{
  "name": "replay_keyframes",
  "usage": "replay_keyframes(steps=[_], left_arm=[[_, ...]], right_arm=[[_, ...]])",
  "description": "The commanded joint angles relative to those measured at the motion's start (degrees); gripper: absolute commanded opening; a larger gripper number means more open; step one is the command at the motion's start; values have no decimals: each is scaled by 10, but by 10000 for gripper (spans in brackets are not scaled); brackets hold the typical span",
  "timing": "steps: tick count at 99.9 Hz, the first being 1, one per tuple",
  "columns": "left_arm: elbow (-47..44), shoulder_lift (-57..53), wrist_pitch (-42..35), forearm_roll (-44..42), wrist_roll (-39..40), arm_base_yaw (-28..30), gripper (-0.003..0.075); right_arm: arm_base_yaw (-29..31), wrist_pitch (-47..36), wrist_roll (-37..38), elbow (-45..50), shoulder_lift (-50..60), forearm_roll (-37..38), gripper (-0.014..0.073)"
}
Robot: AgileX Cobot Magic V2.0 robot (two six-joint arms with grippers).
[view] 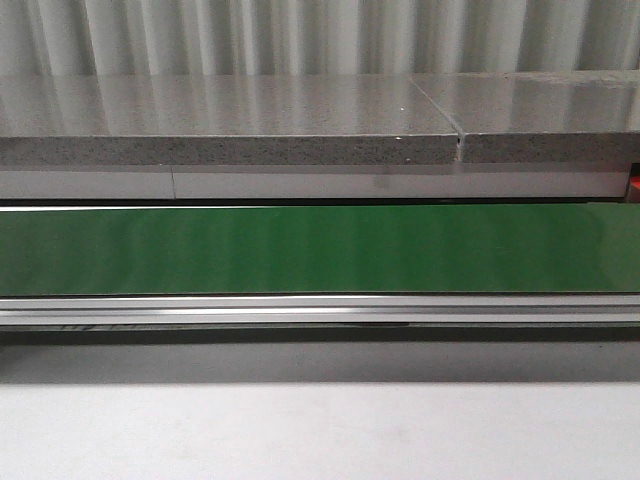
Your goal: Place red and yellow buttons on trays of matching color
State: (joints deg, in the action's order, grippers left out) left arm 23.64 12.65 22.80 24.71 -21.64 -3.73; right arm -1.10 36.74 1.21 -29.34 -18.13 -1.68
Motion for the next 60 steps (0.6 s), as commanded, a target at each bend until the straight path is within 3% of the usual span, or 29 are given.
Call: replay_keyframes(steps=[1, 30, 60], left_arm=[[15, 5, -39, 8, 0, -4, -20], [15, 5, -39, 8, 0, -4, -20], [15, 5, -39, 8, 0, -4, -20]], right_arm=[[0, -81, -4, 8, 14, 6, -67], [0, -251, 5, 165, 118, 6, -67], [0, -294, 6, 273, 196, 6, -67]])
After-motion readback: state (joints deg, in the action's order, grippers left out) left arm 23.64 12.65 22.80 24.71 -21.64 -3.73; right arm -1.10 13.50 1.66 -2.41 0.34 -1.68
